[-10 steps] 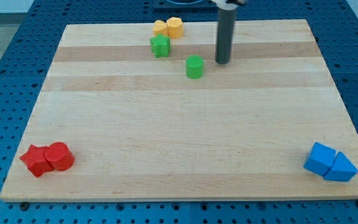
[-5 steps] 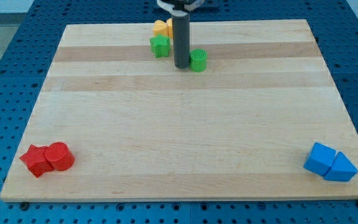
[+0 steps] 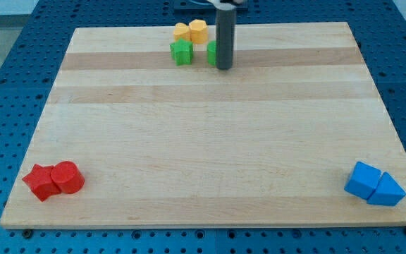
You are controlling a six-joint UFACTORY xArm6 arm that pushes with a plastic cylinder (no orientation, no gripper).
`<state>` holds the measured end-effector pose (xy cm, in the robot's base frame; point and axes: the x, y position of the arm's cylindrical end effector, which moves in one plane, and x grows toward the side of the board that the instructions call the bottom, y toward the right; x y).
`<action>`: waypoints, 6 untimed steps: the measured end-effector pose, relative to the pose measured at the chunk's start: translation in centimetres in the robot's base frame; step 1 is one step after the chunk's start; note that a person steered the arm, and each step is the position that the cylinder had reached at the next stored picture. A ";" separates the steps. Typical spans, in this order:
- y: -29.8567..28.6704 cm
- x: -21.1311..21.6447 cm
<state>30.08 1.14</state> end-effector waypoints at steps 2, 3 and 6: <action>5.1 -0.8; 9.4 -5.5; 0.5 -3.1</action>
<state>26.97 1.64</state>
